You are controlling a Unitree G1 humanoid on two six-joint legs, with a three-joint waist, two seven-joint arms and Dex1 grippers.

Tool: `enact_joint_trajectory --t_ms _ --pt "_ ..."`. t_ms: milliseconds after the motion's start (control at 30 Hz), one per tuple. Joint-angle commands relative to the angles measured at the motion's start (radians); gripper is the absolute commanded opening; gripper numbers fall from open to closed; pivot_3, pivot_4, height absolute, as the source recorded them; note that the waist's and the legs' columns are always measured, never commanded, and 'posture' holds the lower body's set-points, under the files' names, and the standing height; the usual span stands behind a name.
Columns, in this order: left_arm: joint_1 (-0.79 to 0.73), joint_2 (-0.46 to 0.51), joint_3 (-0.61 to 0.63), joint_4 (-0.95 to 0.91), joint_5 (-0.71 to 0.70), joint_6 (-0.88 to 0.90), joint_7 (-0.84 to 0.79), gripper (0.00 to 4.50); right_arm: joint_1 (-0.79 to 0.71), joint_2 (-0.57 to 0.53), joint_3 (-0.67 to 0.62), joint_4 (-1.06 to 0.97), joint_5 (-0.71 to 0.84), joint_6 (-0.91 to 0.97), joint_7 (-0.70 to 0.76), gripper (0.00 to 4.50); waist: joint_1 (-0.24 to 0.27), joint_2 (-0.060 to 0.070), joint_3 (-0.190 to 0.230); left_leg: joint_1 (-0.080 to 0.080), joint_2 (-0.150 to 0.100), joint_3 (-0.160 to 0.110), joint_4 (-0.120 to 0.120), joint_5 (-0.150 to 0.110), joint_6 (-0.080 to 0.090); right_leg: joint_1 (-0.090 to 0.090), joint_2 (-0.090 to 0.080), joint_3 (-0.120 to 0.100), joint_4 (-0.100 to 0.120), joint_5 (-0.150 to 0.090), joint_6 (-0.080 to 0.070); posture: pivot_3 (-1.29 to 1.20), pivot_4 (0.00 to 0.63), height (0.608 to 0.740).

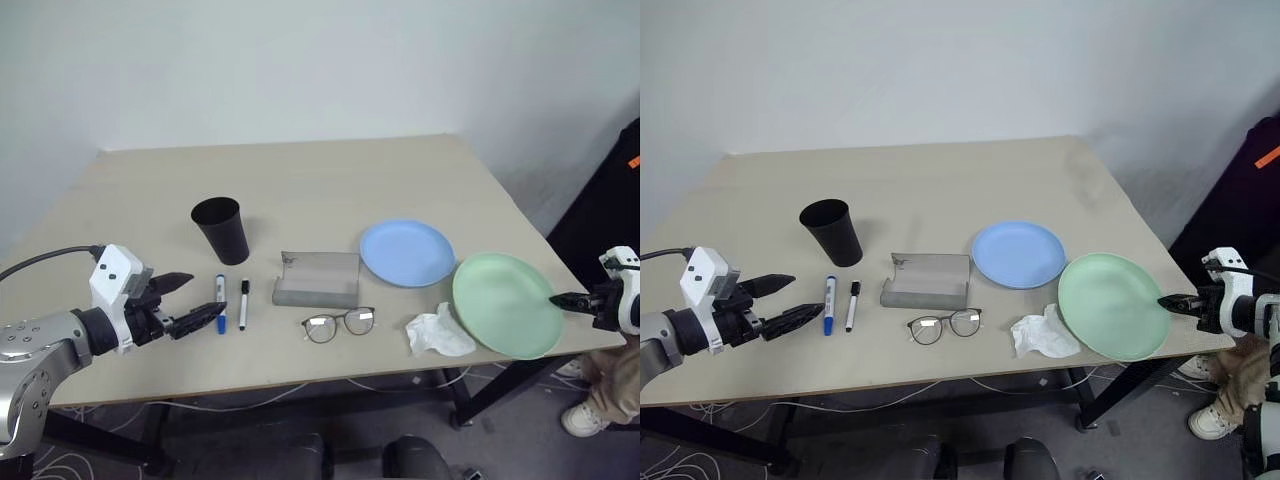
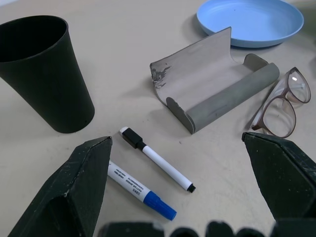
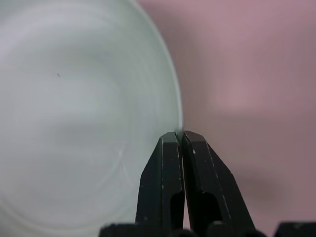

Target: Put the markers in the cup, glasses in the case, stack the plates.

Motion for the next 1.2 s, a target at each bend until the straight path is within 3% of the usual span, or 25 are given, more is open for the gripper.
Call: enact_joint_trajectory --t_ms 33,333,600,833,1000,1200 --pt "-0.004 0.002 0.026 -0.029 -0.009 -0.006 0.004 4.5 -0.059 -0.001 -0.059 -0.029 0.061 0.055 0.009 0.03 0.0 0.0 0.0 0.0 0.0 0.0 0.0 0.0 0.0 0.0 0.0 0.0 0.0 0.0 0.0 0.0 0.0 0.739" --pt "-0.005 -0.001 0.024 -0.026 -0.006 -0.008 0.009 4.5 -0.235 0.084 -0.15 -0.087 0.177 0.25 -0.078 0.03 -0.002 0.0 0.0 -0.001 0.001 0.003 -0.001 0.0 0.0 -0.004 0.001 0.001 0.0 0.002 -0.002 0.0 0.0 0.739" --pt "-0.01 -0.003 0.025 -0.028 -0.008 -0.007 0.016 4.5 -0.379 0.27 -0.121 -0.063 0.129 0.322 -0.349 0.03 -0.001 0.0 0.0 -0.005 0.001 0.004 -0.001 0.0 0.0 -0.008 0.001 0.003 0.0 0.003 -0.003 0.0 0.0 0.739" --pt "0.001 -0.005 0.036 -0.038 -0.009 -0.004 0.023 4.5 -0.472 0.404 -0.099 0.016 0.076 0.286 -0.553 0.03 0.001 0.0 0.0 -0.009 0.0 0.005 -0.001 0.001 0.002 -0.01 0.002 0.003 0.001 0.005 -0.003 0.0 0.0 0.739" --pt "0.018 -0.009 0.054 -0.051 -0.014 -0.001 0.032 4.5 -0.501 0.438 -0.036 0.075 0.005 0.217 -0.61 0.03 -0.003 0.0 0.0 -0.015 -0.001 0.006 0.0 0.002 0.004 -0.013 0.002 0.004 0.0 0.01 -0.004 0.0 0.0 0.739" --pt "0.035 -0.018 0.063 -0.066 -0.017 0.002 0.041 4.5 -0.539 0.457 -0.05 0.17 -0.018 0.127 -0.675 0.03 -0.004 0.0 0.0 -0.015 -0.001 0.006 0.001 0.004 0.005 -0.013 0.002 0.003 0.0 0.009 0.0 0.0 0.0 0.739"
